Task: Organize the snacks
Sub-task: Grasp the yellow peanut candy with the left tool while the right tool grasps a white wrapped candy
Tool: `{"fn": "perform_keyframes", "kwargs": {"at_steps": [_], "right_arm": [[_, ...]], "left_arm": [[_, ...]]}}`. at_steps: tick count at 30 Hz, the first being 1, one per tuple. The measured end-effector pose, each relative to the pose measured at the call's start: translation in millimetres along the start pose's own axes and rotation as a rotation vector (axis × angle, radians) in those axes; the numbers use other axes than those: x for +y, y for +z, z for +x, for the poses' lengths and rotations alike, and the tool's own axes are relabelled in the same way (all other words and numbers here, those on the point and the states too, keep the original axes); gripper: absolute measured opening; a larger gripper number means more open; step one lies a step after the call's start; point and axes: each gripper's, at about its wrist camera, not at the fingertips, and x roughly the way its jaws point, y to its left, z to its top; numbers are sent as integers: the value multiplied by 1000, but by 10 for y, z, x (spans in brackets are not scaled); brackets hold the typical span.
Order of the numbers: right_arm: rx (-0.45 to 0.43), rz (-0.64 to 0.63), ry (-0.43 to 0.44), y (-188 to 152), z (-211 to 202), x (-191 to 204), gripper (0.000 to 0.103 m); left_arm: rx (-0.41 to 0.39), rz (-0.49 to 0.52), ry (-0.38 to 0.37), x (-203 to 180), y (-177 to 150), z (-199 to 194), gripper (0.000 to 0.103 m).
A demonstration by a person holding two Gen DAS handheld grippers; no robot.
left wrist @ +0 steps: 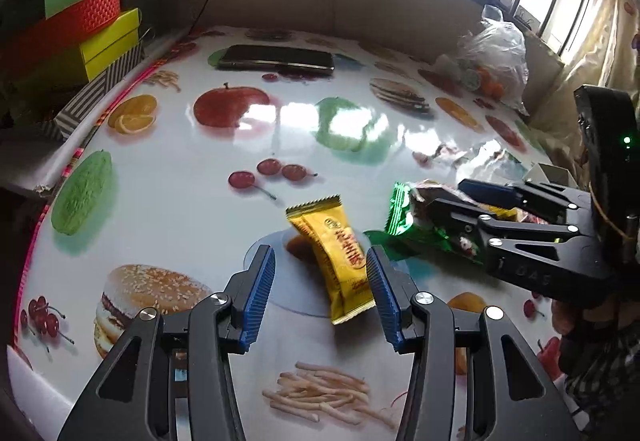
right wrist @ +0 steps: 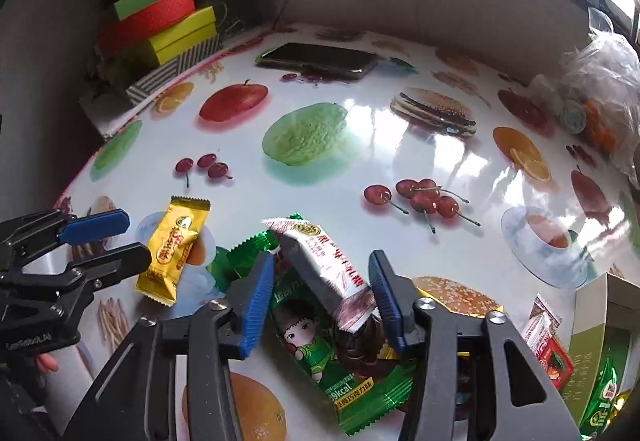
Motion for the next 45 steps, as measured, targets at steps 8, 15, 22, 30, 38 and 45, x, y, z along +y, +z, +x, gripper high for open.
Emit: {"fn": "perform_keyframes", "kwargs": {"at_steps": [8,15,22,30,38,45], "right_arm": [[4,29,-28,-12,25,-31,26],[-13,45,-37,-32,-2,-37,24],[-35,54,-34,-49,-89,-7,24],[-50,59,-40,-75,-159,29,24],[-53,71,-32,-117,-189,44,23],[-59,76,-31,-137,-221,65,23]], "left_arm": [[26,-7,5,-62,59,117,49],[38,-2,19,-85,65,196,49],[64,7,69,-60,41,302,49],[55,20,81,-65,36,325,49],[38,28,58,-83,32,297,25],[16,41,38,-117,18,215,25]]}}
